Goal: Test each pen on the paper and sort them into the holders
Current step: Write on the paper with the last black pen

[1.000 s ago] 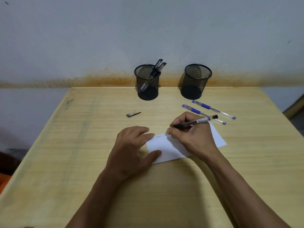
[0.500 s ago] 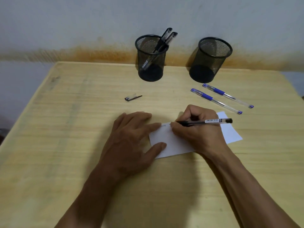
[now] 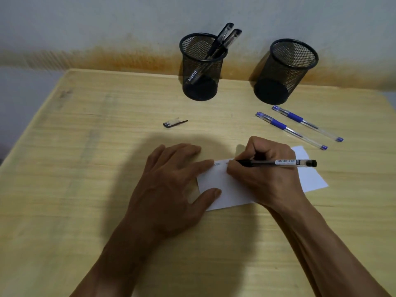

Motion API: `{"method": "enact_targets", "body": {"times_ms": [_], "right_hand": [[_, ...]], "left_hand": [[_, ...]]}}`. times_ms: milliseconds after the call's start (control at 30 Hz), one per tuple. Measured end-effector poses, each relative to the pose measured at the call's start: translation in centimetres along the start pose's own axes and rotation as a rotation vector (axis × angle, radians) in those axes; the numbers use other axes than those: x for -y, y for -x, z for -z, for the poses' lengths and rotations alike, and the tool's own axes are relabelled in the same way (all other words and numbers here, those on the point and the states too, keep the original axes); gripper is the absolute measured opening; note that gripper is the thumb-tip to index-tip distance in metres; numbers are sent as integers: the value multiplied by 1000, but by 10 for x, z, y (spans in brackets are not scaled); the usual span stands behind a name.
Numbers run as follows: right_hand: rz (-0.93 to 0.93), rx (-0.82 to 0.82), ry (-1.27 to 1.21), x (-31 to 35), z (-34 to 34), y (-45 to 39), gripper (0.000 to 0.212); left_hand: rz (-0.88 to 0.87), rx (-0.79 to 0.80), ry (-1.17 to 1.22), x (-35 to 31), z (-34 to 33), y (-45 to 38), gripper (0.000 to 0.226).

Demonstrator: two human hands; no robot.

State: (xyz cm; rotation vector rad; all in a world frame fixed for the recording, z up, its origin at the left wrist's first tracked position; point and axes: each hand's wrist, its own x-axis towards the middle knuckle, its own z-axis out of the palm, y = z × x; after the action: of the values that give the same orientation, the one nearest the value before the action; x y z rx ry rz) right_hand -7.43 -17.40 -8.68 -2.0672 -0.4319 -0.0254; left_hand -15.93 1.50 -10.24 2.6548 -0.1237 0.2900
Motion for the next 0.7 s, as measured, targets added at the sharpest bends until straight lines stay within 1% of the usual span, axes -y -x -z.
{"method": "enact_targets", "body": {"times_ms": [167, 333, 567, 700], "right_hand": [[-73, -26, -111, 1, -1, 1, 23], [-70, -7, -95, 3, -2, 1, 23], [-79, -26, -113, 5, -1, 1, 20], [-63, -17, -78, 4, -1, 2, 22]], "left_hand": [[12, 5, 17, -1, 1, 0, 52], [15, 6, 15, 0, 1, 1, 53], [20, 22, 25, 1, 2, 1, 54], [17, 17, 21, 1, 1, 1, 54]]}}
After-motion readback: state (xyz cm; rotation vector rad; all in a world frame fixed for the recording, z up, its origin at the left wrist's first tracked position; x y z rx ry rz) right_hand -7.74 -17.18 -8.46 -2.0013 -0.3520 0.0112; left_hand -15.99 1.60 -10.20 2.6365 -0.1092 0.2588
